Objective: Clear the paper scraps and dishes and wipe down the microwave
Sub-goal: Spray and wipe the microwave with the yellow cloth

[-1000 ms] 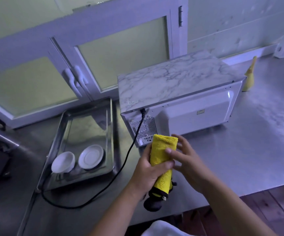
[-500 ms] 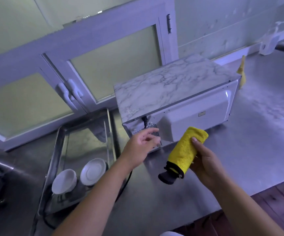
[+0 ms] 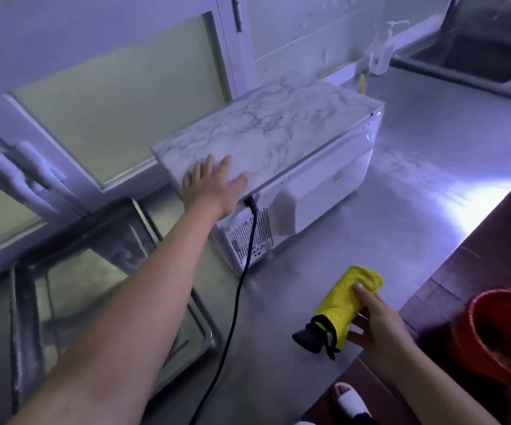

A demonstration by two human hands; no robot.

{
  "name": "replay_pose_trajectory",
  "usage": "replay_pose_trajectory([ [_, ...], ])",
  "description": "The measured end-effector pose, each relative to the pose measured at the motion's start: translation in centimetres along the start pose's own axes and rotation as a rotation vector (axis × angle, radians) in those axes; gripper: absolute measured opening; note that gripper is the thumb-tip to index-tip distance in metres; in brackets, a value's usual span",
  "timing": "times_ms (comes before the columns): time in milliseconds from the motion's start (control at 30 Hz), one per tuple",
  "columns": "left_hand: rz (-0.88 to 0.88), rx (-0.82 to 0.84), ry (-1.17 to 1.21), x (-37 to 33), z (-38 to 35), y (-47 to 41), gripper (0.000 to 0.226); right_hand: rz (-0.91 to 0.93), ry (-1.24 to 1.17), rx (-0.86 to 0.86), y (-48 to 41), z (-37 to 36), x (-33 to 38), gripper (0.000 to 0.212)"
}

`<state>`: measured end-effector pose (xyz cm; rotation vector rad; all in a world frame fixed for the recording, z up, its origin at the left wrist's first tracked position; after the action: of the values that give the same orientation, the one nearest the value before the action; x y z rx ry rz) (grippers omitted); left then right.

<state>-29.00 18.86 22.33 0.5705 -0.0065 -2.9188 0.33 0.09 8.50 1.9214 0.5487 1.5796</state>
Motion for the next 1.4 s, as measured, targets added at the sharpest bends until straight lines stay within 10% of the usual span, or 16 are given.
replay_pose_trajectory([
  [267, -0.036, -0.051, 0.019, 0.3, -0.4, -0.1, 0.071, 0.046, 0.009, -0.118, 2.7, -1.7, -5.7, 0.027],
  [900, -0.031, -0.14, 0.054, 0.3, -0.3, -0.2, 0.067, 1.114, 0.364, -0.413, -6.3, -17.9, 5.2, 0.054],
  [1233, -0.021, -0.146, 0.095, -0.2, 0.0, 0.1, 0.063, 0.567, 0.449, -0.185, -11.0, -15.1, -1.2, 0.062],
  [1400, -0.014, -0.152, 0.11, -0.2, 0.1, 0.2, 0.061, 0.785, 0.229, -0.263, -6.2, -15.2, 2.3, 0.064],
])
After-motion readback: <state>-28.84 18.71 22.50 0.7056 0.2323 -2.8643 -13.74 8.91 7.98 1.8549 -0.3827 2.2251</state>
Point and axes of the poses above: each hand's wrist, its own y-axis away from the middle knuckle, its own z-axis out of the back of the hand, x = y × z, the point moved 3 cm from there along -y, towards the middle knuckle, and after that the axes turned 13 degrees about y, right-handed, at the moved point
